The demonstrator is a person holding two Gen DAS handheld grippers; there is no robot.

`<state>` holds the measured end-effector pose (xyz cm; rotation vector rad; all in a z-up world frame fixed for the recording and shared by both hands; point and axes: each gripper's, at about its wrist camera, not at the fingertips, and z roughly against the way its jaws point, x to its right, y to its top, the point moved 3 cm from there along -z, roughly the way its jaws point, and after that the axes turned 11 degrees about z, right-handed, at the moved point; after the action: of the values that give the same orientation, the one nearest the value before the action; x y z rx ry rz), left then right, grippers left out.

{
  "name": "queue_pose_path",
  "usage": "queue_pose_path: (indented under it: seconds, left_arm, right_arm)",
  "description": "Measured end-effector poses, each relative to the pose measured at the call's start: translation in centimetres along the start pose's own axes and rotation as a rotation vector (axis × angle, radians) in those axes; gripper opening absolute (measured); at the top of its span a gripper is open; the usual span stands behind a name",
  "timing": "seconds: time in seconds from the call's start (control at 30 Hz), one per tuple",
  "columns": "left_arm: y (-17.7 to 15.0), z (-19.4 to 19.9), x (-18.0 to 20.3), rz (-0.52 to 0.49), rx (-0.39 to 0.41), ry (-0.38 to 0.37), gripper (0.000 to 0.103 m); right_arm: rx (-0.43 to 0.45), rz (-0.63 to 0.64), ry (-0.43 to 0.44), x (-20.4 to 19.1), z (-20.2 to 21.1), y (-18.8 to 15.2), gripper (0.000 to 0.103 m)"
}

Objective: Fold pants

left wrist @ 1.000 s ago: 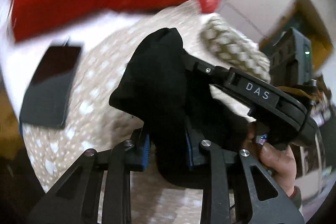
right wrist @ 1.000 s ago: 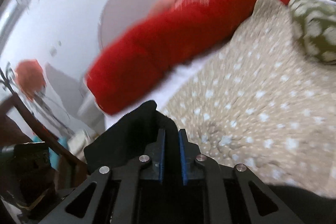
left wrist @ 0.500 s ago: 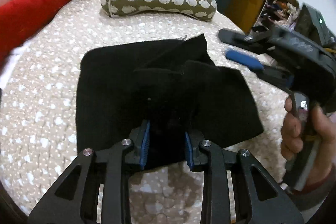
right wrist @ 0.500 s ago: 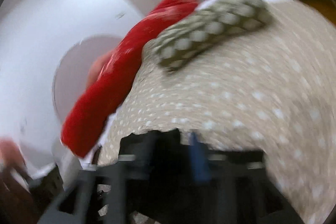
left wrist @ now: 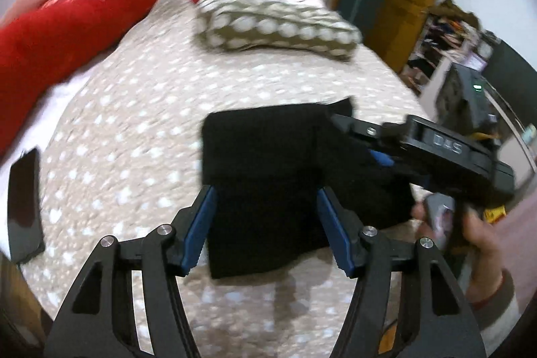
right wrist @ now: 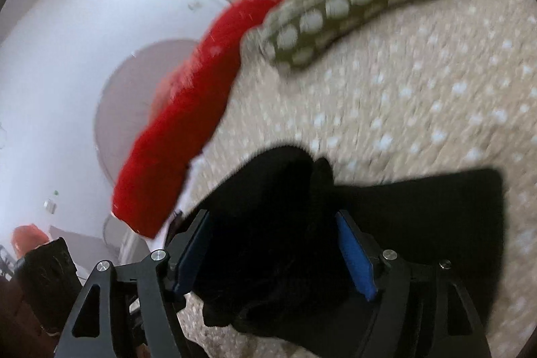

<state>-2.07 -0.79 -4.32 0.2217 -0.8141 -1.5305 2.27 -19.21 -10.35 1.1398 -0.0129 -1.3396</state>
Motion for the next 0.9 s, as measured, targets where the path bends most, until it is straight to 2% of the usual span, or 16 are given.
queue_pose_path:
  seconds: [0.1, 0.17, 0.33, 0.4, 0.47, 0.53, 0.6, 0.67, 0.77, 0.83, 0.9]
  left_arm:
    - [-0.7, -0.2, -0.2, -0.017, -0.006, 0.027, 0.063]
    - [-1.5, -0.4, 0.5, -0.045, -0.017, 0.016, 0.063]
    - [-3.5, -2.2, 3.2, -0.122, -0.079, -0.052, 0.063]
    - [-4.5, -2.8, 4.4, -0.154, -0.105, -0.081, 0.063]
    - [-5.0, -2.9, 5.0, -0.192, -0.096, -0.052, 0.063]
    - [-4.7, -2.7, 4.6, -0.180, -0.102, -0.060, 0.063]
    - [-4.0, -2.2, 3.6, -0.137, -0.106, -0.077, 0.063]
    - [-3.1, -1.2, 2.2, -0.094, -0.088, -0.072, 0.063]
    - [-1.3, 0.2, 0.0, -0.033, -0.045, -0.042, 0.063]
    - [-0.1, 0.9, -1.2, 0.023, -0.012, -0.019, 0.063]
    - [0.7, 1.4, -1.5, 0.038, 0.008, 0.001, 0.063]
  right_arm:
    - [0.027, 0.000, 0.057, -1.4, 0.1, 0.3, 0.072]
    - [0.042, -0.022, 0.078, -1.4, 0.9, 0.7, 0.072]
    - [0.086, -0.078, 0.030, -0.2, 2.6, 2.1, 0.076]
    - [0.032, -0.070, 0.000, -0.2, 1.6, 2.1, 0.076]
    - [-0.049, -0.043, -0.036, -0.3, 0.1, 1.4, 0.076]
    - [-0.089, -0.002, -0.044, -0.5, -0.8, 0.5, 0.067]
    - [-0.075, 0.077, -0.052, -1.4, -0.9, -0.3, 0.033]
    - [-0.061, 0.146, -0.106, -1.6, -0.6, -0.8, 0.019]
    - [-0.003, 0.130, -0.060, -1.4, 1.0, -0.8, 0.013]
    - [0.031, 0.158, -0.067, -1.8, 2.4, -0.4, 0.013]
    - [0.053, 0.171, -0.075, -1.9, 3.9, -0.3, 0.012]
